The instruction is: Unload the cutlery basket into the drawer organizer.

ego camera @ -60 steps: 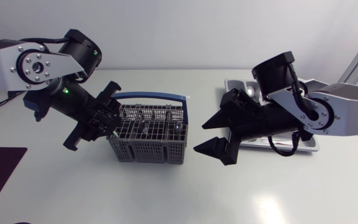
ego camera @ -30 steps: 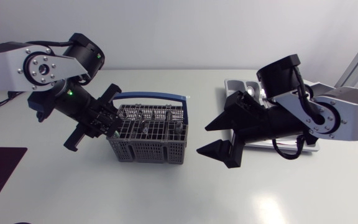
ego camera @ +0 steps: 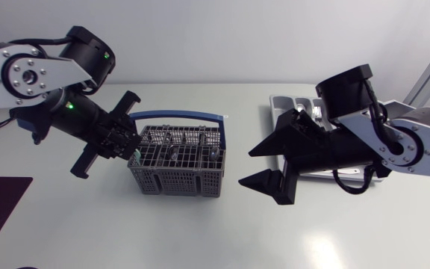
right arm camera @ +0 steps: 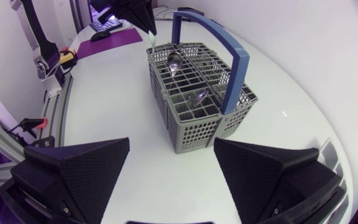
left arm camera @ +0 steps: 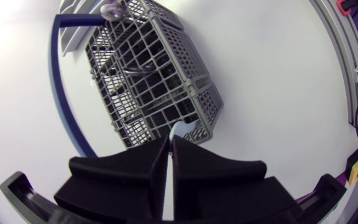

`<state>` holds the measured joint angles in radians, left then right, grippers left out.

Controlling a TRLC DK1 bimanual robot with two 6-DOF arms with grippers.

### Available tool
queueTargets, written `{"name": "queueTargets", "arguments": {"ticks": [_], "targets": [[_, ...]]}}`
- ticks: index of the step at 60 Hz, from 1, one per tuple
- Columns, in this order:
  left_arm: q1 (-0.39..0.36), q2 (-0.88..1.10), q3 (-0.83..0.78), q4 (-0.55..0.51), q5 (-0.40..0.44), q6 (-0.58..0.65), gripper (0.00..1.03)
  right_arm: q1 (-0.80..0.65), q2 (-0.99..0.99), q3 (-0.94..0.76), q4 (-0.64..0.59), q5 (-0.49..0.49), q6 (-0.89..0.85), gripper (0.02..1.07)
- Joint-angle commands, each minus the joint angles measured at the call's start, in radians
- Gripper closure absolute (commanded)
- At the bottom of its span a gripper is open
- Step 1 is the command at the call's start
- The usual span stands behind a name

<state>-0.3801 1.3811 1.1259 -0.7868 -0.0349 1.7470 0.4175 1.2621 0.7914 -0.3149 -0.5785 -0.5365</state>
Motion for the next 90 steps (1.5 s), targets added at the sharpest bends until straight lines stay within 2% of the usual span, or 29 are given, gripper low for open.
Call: {"name": "queueTargets", "arguments": {"ticks": [1,22,30,43,49,55,60,67,79,90], "targets": [[-0.009,-0.060,0.021,-0.012,-0.003,-0.009,0.99,0.010,-0.026,-0.021,-0.016,0.002,-0.008,0.09],[-0.031,-0.228,0.040,-0.011,0.020,-0.069,0.99,0.066,-0.121,-0.047,-0.032,0.051,0.021,0.09],[-0.036,-0.278,0.086,-0.022,0.041,-0.135,0.99,0.093,-0.175,-0.066,-0.027,0.098,0.032,0.09],[-0.082,-0.254,0.249,-0.135,0.047,-0.477,0.99,0.179,-0.325,-0.141,0.036,0.230,0.066,0.09],[-0.138,-0.220,0.322,-0.207,0.055,-0.653,0.99,0.202,-0.372,-0.164,0.057,0.272,0.079,0.09],[-0.198,-0.163,0.393,-0.285,0.105,-0.848,0.99,0.213,-0.420,-0.190,0.102,0.309,0.096,0.09],[-0.255,-0.102,0.433,-0.285,0.125,-1.009,0.99,0.227,-0.455,-0.219,0.151,0.353,0.115,0.09],[-0.275,-0.008,0.460,-0.226,0.184,-1.184,0.99,0.313,-0.509,-0.281,0.238,0.485,0.113,0.10],[-0.283,0.130,0.505,-0.167,0.254,-1.408,0.99,0.371,-0.529,-0.336,0.361,0.625,0.098,0.13],[-0.296,0.203,0.515,-0.132,0.271,-1.549,0.99,0.372,-0.497,-0.343,0.450,0.674,0.075,0.16]]}}
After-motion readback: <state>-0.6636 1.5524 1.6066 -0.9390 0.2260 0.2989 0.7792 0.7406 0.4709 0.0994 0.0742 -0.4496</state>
